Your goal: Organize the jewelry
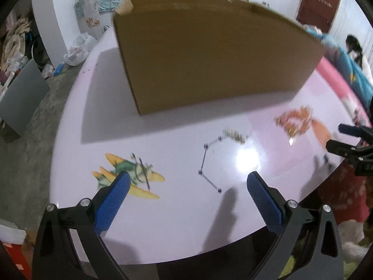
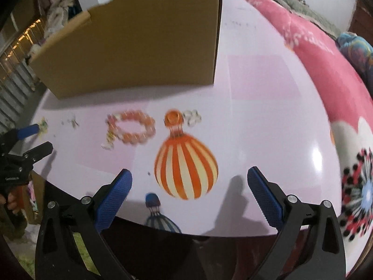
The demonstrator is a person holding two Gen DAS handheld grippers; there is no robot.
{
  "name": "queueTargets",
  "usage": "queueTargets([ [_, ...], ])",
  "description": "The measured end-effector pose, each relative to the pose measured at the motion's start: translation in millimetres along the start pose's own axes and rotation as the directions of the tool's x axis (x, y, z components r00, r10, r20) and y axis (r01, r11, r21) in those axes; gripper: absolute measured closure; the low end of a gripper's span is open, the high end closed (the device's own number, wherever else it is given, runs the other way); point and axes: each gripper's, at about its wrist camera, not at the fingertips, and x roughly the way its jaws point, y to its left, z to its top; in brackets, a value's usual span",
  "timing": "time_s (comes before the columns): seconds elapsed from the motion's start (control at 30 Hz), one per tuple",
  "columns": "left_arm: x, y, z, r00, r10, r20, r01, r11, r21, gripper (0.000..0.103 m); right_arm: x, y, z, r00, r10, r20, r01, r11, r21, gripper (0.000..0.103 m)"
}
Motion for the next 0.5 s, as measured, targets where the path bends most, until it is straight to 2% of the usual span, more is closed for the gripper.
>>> queueTargets([
  [0.07, 8.3, -6.0, -2.1, 0.999, 0.037, -0.011, -0.037, 0.999, 0.033, 0.004, 5.6, 2.4, -1.4, 1.0, -0.022, -0.003, 0.022, 1.0, -0.006, 0.008],
  [0.13, 8.4, -7.8, -0.9, 0.999, 0.04, 0.003, -0.04, 0.998, 0.048, 0.004, 8.6, 6.7, -2.6, 0.998, -0.057, 0.011, 0.058, 0.998, -0.039, 0.008],
  [0.5, 12.3, -6.2, 0.2, 0.999, 0.037, 0.011, -0.037, 0.999, 0.014, 0.004, 12.8, 2.8, -2.7, 0.999, -0.033, 0.004, 0.033, 0.997, -0.066, 0.008],
])
